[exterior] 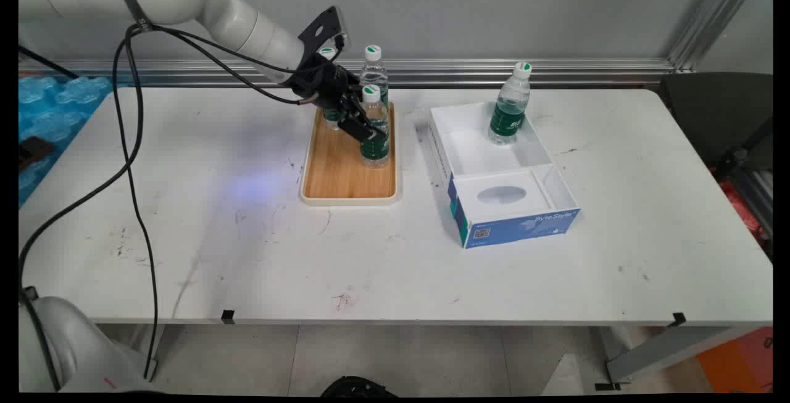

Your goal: Pick up the green bottle from the white box

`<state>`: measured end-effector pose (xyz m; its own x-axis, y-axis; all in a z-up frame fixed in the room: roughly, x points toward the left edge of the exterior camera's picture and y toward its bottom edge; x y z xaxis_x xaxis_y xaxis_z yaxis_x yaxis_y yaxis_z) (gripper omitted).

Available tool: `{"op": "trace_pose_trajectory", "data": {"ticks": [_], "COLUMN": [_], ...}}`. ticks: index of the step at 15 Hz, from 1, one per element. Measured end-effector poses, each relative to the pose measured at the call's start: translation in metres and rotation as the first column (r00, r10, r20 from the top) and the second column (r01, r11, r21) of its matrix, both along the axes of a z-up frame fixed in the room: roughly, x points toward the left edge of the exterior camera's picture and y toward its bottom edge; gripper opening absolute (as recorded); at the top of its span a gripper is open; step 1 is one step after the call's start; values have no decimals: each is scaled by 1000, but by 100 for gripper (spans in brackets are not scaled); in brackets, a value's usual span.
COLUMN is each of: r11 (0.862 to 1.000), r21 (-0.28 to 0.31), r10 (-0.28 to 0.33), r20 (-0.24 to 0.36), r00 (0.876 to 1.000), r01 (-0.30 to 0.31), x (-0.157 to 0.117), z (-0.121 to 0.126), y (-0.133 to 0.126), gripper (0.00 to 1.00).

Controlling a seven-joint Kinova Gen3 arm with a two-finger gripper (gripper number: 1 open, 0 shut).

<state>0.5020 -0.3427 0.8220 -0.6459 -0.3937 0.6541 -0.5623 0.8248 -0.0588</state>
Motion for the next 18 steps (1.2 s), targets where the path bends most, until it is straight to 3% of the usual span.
{"op": "trace_pose_trajectory", "data": {"ticks": [4,11,15,18], "r11": [1000,1000,999,997], "r21": [2,10,-31,-66], "r10": [9,-16,-33,-45], "r20": [15,45,18,-7], "r00": [1000,999,999,999], "r01": [-9,15,33,44], "x": [-1,-19,-50,-83], "z": [19,82,125,142], "y": [3,3,-15,-34], "gripper": [100,100,100,100]}}
